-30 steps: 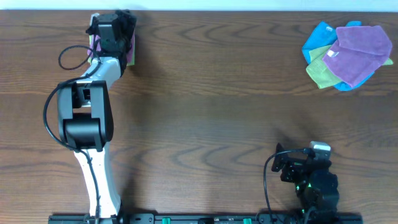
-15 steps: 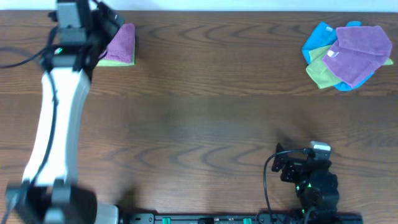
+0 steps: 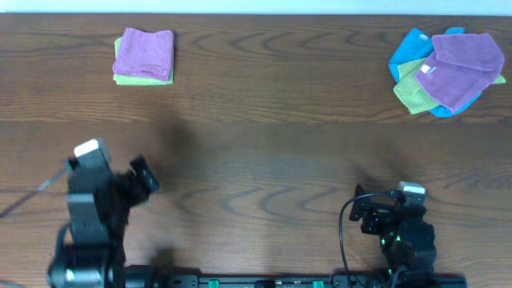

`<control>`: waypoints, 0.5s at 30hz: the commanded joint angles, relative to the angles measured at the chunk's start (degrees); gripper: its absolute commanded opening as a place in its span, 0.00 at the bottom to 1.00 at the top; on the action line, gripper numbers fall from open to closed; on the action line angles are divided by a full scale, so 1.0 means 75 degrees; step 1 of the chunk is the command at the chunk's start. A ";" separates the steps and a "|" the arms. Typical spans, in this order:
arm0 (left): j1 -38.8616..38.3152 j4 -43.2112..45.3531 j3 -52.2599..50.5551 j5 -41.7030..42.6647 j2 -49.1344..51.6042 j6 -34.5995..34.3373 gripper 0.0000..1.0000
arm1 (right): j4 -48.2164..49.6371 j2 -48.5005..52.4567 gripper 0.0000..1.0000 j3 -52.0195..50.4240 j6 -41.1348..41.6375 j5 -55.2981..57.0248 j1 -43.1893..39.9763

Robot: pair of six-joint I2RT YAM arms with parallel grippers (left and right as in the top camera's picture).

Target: Fold the cloth

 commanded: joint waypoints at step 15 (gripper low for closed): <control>0.0012 -0.0941 -0.3226 0.0440 -0.3322 0.1192 0.95 | -0.0009 -0.0041 0.99 -0.0032 0.0093 -0.0029 -0.0020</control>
